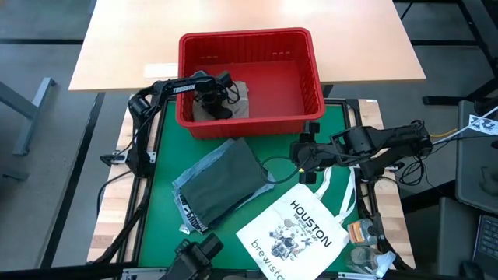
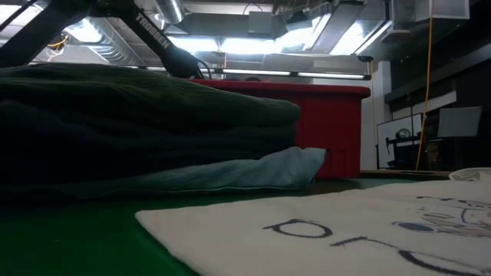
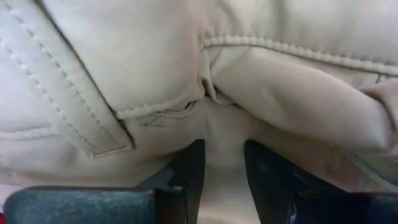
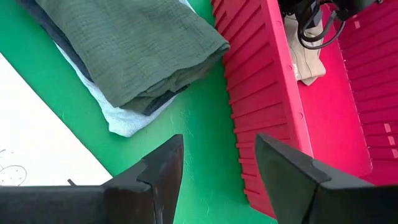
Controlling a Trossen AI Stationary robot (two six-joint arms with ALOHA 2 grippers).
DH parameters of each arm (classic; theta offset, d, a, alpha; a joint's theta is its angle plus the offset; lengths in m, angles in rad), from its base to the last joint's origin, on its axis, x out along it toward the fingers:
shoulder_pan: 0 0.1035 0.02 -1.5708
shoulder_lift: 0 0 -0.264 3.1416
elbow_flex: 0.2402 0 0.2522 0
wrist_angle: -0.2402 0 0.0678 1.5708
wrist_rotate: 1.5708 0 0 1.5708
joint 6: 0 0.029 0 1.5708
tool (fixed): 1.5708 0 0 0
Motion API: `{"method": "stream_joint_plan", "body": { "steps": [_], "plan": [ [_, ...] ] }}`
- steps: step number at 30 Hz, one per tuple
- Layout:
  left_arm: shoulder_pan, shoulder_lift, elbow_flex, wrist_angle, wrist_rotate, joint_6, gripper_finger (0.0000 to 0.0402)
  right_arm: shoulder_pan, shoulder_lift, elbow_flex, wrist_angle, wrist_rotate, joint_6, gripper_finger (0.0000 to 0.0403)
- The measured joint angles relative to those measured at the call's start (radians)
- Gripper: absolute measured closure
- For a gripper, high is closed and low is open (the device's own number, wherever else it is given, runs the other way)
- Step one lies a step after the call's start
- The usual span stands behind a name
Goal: Fold Laundry from Bin
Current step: Fold the light brown shorts
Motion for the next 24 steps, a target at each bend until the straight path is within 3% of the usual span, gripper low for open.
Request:
{"method": "stream_joint_plan", "body": {
  "steps": [9, 19, 24],
  "plan": [
    [0.000, 0.000, -0.001, 0.019, 0.000, 0.000, 0.0294, 0.000, 0.000, 0.000, -0.001, 0.000, 0.000, 0.0203],
    [-0.001, 0.000, -0.001, 0.069, 0.000, -0.009, 0.0393, 0.000, 0.000, 0.000, -0.002, 0.000, 0.000, 0.0203],
    [-0.001, 0.001, -0.001, 0.108, 0.036, -0.009, 0.0399, 0.000, 0.000, 0.000, -0.002, 0.000, 0.000, 0.0203]
  ]
}}
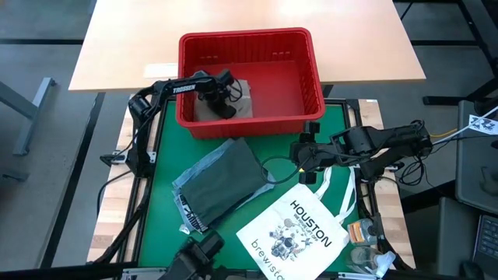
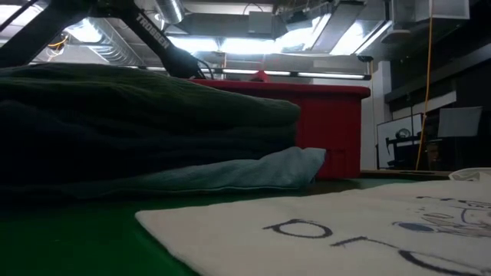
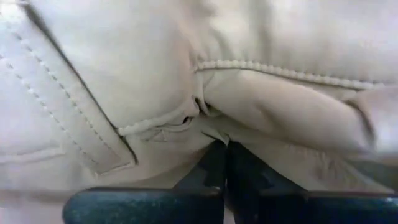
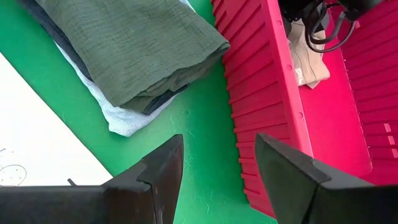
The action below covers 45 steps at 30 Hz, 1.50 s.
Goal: Fold Laundry from Bin
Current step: Fold the light brown shorts
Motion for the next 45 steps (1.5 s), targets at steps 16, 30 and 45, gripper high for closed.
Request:
{"method": "stream_joint_plan", "body": {
  "steps": [16, 30, 45],
  "plan": [
    [-0.018, 0.005, 0.449, 0.004, 0.370, -0.001, 0.0401, 0.000, 0.000, 0.000, -0.001, 0.000, -0.005, 0.0203],
    [-0.070, 0.002, 0.851, 0.006, 0.417, -0.001, 0.0401, 0.000, 0.000, 0.000, -0.014, 0.000, -0.011, 0.0203],
    [-0.196, -0.076, 0.837, 0.198, 0.689, 0.007, 0.0401, 0.000, -0.120, 0.000, -0.158, 0.203, 0.055, 0.0203]
  ]
}}
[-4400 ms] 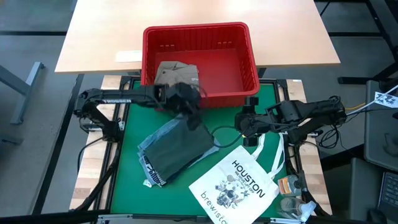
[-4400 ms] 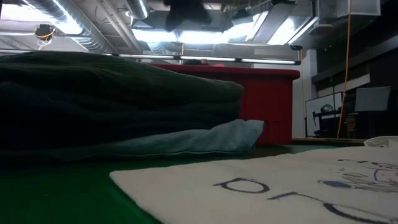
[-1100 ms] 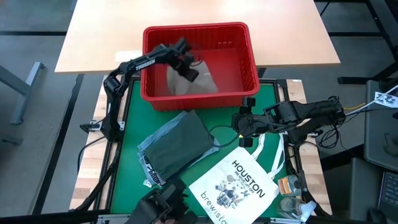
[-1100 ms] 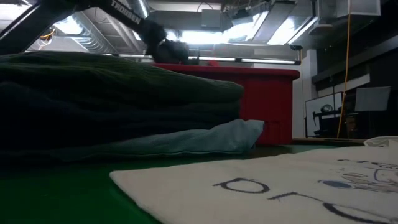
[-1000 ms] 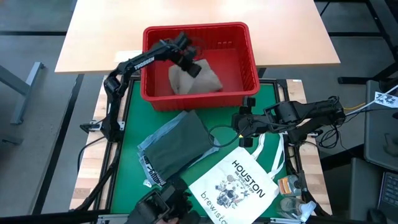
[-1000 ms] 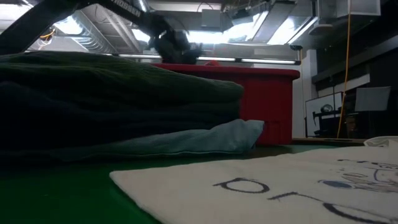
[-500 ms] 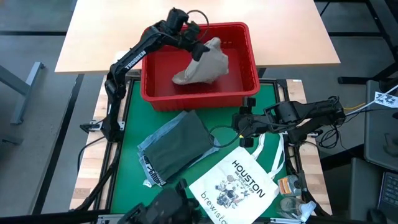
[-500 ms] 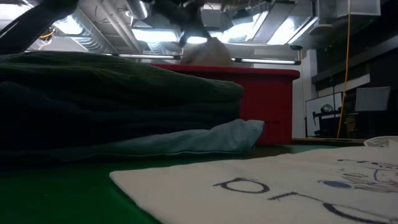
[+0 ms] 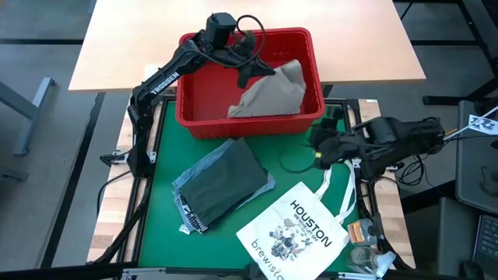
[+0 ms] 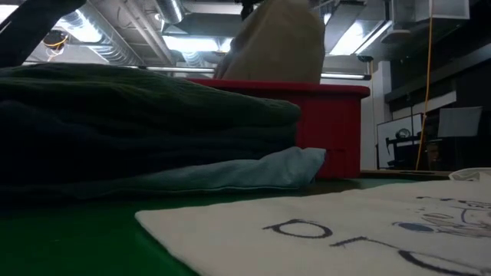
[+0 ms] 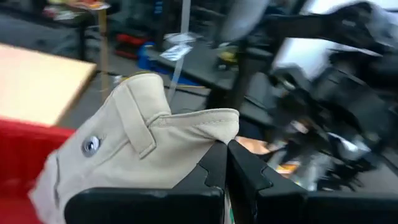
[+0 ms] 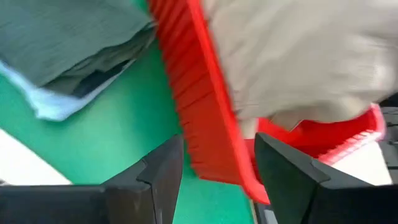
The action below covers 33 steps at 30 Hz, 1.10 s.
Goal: Fold Laundry from Bin
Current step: Fold the light brown shorts
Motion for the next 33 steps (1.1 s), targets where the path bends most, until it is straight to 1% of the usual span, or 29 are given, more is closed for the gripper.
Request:
{"method": "stream_joint_plan", "body": {
  "steps": [10, 14, 19, 24, 29, 33],
  "plan": [
    [-0.104, 0.000, 0.000, 0.072, 0.187, 0.003, 0.0401, 0.000, -0.141, 0.000, 0.000, 0.140, 0.056, 0.0203],
    [-0.153, 0.000, 0.000, 0.067, 0.191, 0.005, 0.0401, 0.000, -0.186, 0.000, 0.000, 0.165, 0.076, 0.0203],
    [-0.219, -0.001, 0.000, 0.065, 0.175, 0.068, 0.0401, 0.000, -0.226, 0.000, 0.032, 0.165, 0.107, 0.0203],
    [-0.271, -0.001, 0.000, 0.063, 0.129, 0.105, 0.0401, 0.000, -0.232, 0.000, 0.147, 0.115, 0.097, 0.0203],
    [-0.307, -0.001, 0.000, 0.060, 0.082, 0.129, 0.0401, 0.000, -0.212, 0.000, 0.220, -0.014, 0.031, 0.0203],
    [-0.327, -0.001, 0.000, 0.060, 0.076, 0.131, 0.0401, 0.000, -0.188, 0.000, 0.238, -0.029, 0.010, 0.0203]
  ]
}}
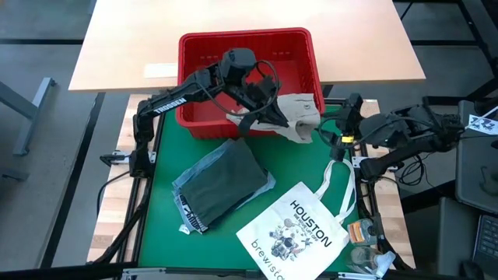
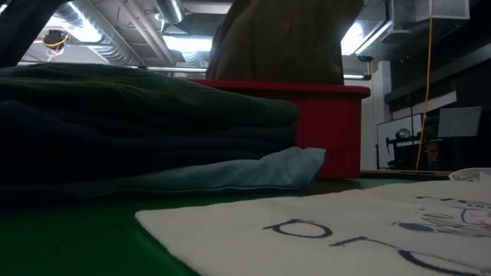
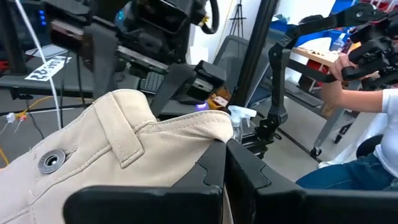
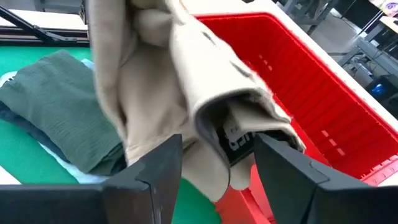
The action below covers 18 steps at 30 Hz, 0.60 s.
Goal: Fold Laundry from Bin
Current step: Fold the light brown shorts
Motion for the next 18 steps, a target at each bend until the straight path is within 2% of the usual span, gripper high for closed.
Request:
{"method": "stream_joint_plan", "body": {
  "steps": [5, 10, 13, 18],
  "plan": [
    [-0.019, 0.000, 0.000, -0.001, -0.001, 0.001, 0.0401, 0.000, 0.024, 0.000, 0.004, -0.073, -0.054, 0.0203],
    [-0.027, 0.000, 0.000, -0.004, -0.001, 0.000, 0.0401, 0.000, 0.045, 0.000, 0.063, -0.069, -0.079, 0.0215],
    [-0.026, -0.001, 0.000, -0.007, -0.001, 0.000, 0.0401, 0.000, 0.050, 0.000, 0.091, -0.069, -0.096, 0.0250],
    [-0.025, -0.001, 0.000, -0.010, -0.023, -0.007, 0.0401, 0.000, 0.053, 0.000, 0.134, -0.068, -0.100, 0.0353]
  ]
}}
